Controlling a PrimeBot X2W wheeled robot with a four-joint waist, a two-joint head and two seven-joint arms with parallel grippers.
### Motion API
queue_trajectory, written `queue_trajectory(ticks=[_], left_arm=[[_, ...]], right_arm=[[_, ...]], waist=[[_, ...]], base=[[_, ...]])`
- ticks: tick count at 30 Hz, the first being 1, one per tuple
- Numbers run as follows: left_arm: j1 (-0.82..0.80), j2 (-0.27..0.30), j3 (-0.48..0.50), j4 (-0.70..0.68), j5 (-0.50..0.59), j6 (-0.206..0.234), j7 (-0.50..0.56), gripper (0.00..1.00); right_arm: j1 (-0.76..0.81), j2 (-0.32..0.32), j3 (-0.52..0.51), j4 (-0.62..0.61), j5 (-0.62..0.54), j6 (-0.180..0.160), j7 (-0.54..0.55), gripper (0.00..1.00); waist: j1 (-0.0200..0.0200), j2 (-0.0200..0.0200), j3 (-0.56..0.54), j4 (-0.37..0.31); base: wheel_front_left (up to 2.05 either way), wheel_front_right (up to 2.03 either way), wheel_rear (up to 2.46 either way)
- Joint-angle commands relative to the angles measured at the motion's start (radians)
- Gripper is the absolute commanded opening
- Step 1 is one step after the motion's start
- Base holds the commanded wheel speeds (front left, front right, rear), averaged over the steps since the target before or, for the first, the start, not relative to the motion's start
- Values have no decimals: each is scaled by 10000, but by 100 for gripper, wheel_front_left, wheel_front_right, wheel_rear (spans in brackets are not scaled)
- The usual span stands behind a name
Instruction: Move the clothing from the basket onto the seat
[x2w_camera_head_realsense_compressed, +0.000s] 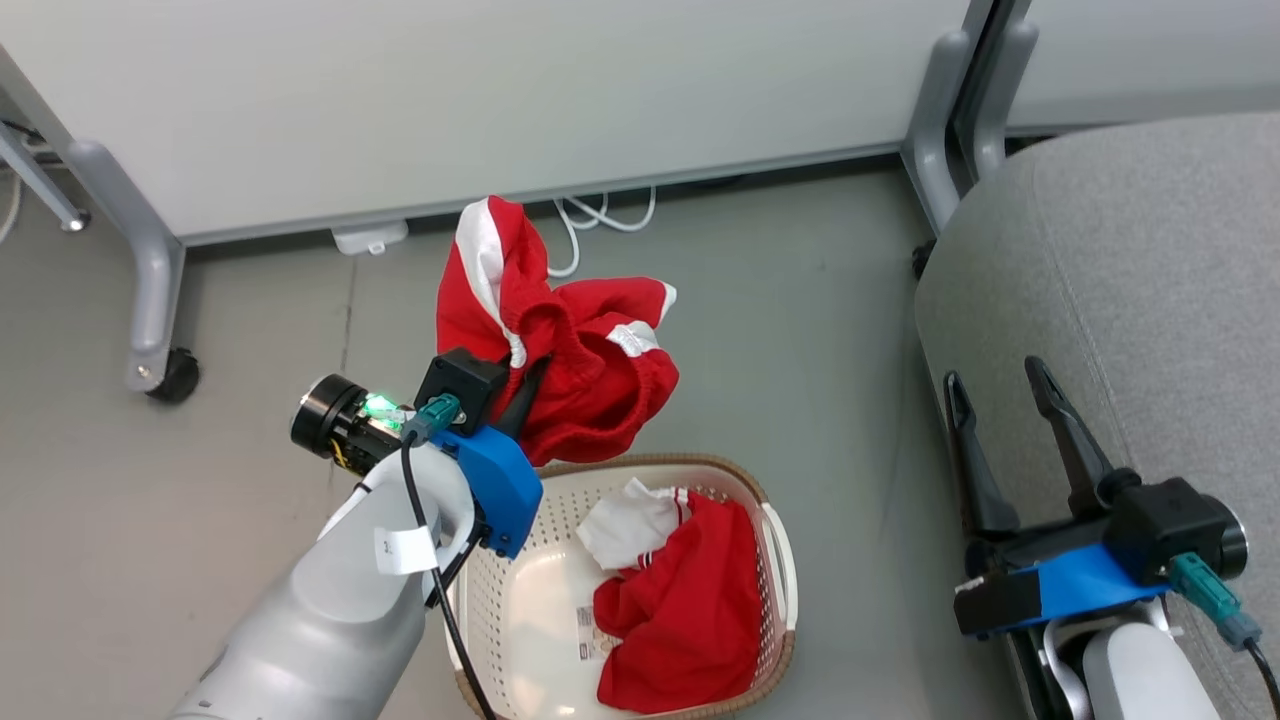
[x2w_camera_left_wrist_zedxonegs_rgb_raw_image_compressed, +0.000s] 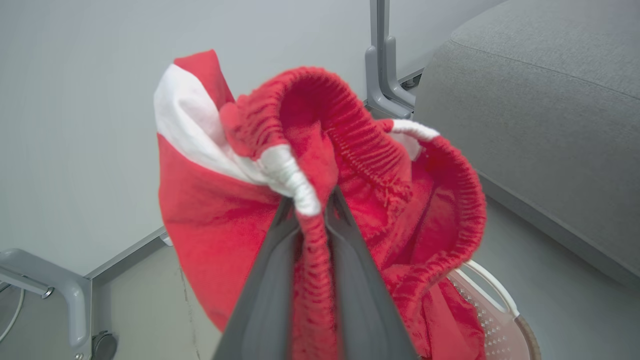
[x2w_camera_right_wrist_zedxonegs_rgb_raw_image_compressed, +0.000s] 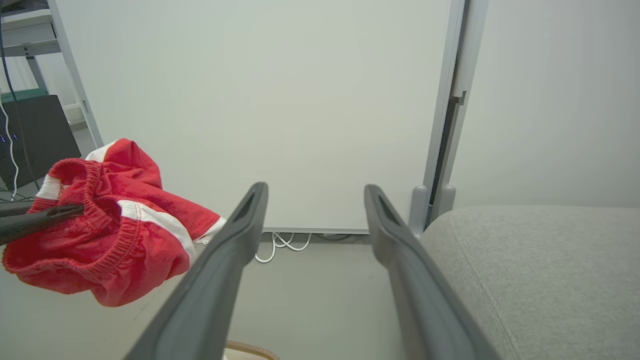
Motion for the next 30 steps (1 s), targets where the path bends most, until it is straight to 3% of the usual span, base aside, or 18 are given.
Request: queue_trajectory(ticks=[1, 12, 30], left_arm=[[126, 37, 140, -129, 53, 13, -48, 0], [846, -234, 730, -1393, 550, 7, -50, 0], [1495, -439, 784, -2627, 1128, 285, -51, 0]], right_arm=[[217, -35, -25, 45, 65, 4, -31, 100], [1070, -35, -17, 136, 181, 4, -31, 100], [851, -36, 506, -25, 168, 4, -33, 100]], waist=[[2, -1, -373, 121], [2, -1, -1408, 346], [2, -1, -1595, 529]], base=[[0, 0, 0], [0, 0, 0], [0, 0, 0]])
